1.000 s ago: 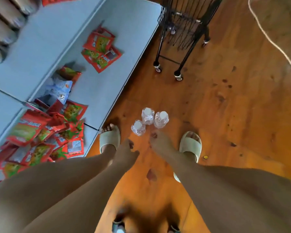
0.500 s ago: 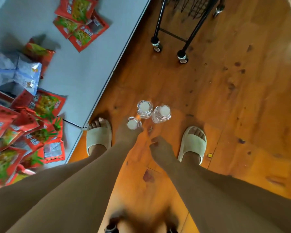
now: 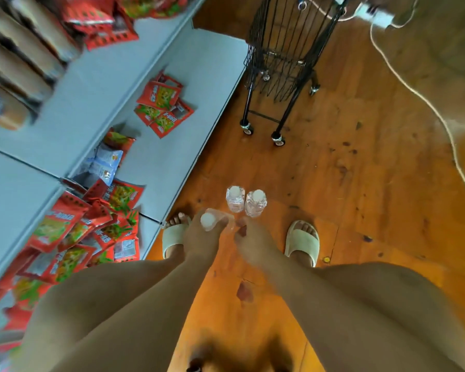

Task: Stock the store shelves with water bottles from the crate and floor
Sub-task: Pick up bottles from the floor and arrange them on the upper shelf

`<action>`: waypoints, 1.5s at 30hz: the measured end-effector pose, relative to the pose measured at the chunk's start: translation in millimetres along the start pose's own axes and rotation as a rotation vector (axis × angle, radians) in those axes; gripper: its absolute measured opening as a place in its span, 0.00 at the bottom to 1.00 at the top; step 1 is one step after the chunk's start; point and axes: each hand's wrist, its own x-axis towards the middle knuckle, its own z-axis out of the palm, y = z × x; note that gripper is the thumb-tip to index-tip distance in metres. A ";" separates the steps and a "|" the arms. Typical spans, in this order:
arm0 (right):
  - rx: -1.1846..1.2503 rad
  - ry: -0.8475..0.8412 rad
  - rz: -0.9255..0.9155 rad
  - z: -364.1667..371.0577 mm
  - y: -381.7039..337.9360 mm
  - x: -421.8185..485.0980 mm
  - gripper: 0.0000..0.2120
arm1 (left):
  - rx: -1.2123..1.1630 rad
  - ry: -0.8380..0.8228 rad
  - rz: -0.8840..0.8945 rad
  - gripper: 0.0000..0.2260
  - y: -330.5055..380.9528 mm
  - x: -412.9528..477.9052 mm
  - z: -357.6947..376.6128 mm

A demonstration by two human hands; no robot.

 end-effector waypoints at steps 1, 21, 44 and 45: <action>-0.023 0.025 -0.019 -3.4 -0.3 -11.2 0.13 | -0.057 -0.002 0.039 0.16 4.7 -13.5 -8.7; -0.247 0.105 -0.432 -7.5 5.2 -254.3 0.23 | -0.691 -0.239 0.130 0.10 -21.0 -230.1 -126.5; -0.161 -0.087 -0.749 84.4 -90.1 -326.0 0.25 | -0.593 0.225 0.322 0.15 -88.9 -321.4 -246.9; -0.114 -0.124 -0.824 84.7 -100.4 -330.1 0.25 | -0.583 0.248 0.352 0.11 -83.5 -326.9 -258.3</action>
